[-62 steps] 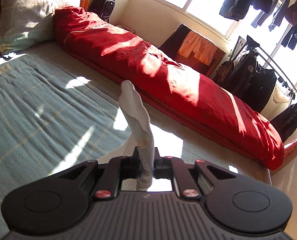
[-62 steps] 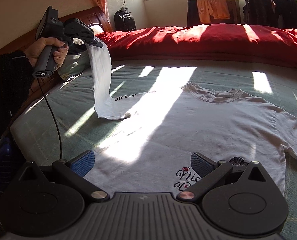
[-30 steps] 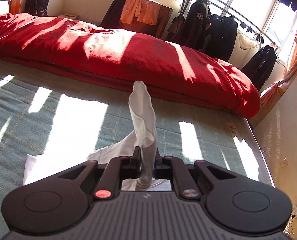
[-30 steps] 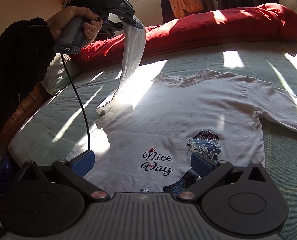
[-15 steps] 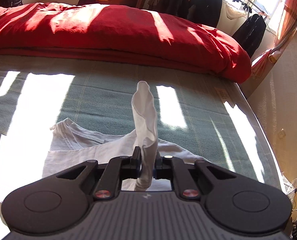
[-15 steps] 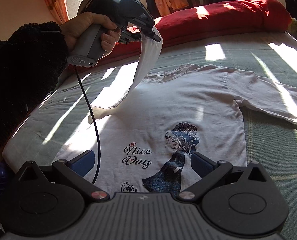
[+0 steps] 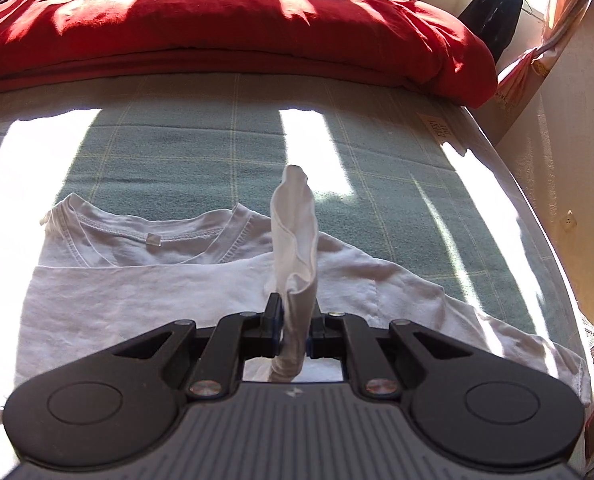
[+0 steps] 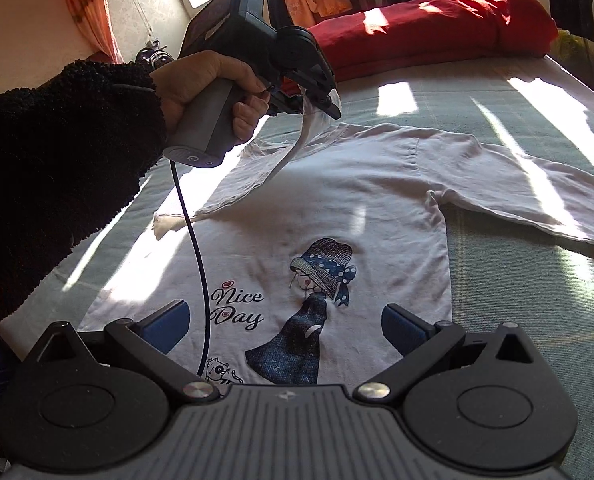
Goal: Fold clothes
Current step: 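Open the left tool to lay the sleeve on the shirt body, then press the folded sleeve edge flat with the open left tool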
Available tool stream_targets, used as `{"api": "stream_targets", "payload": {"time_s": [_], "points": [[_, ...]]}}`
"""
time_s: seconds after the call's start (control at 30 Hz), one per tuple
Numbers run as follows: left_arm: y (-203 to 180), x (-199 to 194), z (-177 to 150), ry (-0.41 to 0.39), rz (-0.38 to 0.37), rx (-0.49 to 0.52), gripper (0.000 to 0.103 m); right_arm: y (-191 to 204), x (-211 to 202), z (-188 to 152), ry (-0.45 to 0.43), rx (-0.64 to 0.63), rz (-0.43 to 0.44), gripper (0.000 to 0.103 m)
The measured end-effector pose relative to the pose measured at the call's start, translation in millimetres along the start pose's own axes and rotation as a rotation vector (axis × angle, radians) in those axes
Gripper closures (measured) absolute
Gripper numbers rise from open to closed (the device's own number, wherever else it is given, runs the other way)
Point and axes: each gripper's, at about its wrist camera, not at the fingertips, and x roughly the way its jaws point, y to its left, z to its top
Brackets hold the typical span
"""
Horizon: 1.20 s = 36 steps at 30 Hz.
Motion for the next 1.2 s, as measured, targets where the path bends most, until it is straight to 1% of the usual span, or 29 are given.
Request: {"api": "stream_targets", "payload": {"time_s": [0.13, 0.27, 0.37, 0.53, 0.67, 0.73, 0.77, 0.8, 0.93, 1.07, 1.2], "points": [[-6, 7, -5, 0.012, 0.007, 0.009, 0.093, -4, -4, 0, -0.004, 0.007, -0.014, 0.0], [-10, 6, -7, 0.014, 0.005, 0.026, 0.091, -4, -7, 1, -0.006, 0.009, -0.025, 0.0], [-13, -4, -7, -0.004, -0.014, 0.04, 0.082, -1, -9, 1, -0.01, 0.002, -0.026, 0.0], [-17, -24, -5, -0.038, -0.036, 0.075, 0.08, 8, -13, 3, -0.017, -0.013, -0.025, 0.0], [-5, -50, -4, -0.062, -0.029, 0.102, 0.078, 18, -18, 5, -0.028, -0.036, -0.029, 0.0], [10, -65, -6, -0.082, -0.009, 0.118, 0.072, 23, -21, 6, -0.033, -0.036, -0.028, 0.0], [19, -72, -7, -0.089, 0.004, 0.129, 0.065, 26, -21, 6, -0.032, -0.038, -0.026, 0.0], [29, -78, -9, -0.092, 0.02, 0.141, 0.062, 28, -21, 7, -0.032, -0.04, -0.024, 0.0], [79, -108, -16, -0.108, 0.112, 0.161, 0.062, 41, -18, 9, -0.028, -0.054, -0.021, 0.0], [133, -134, -19, -0.1, 0.182, 0.135, 0.061, 55, -10, 12, -0.016, -0.067, -0.013, 0.0], [180, -150, -24, -0.096, 0.233, 0.093, 0.057, 73, 1, 16, 0.002, -0.087, -0.003, 0.0]]}}
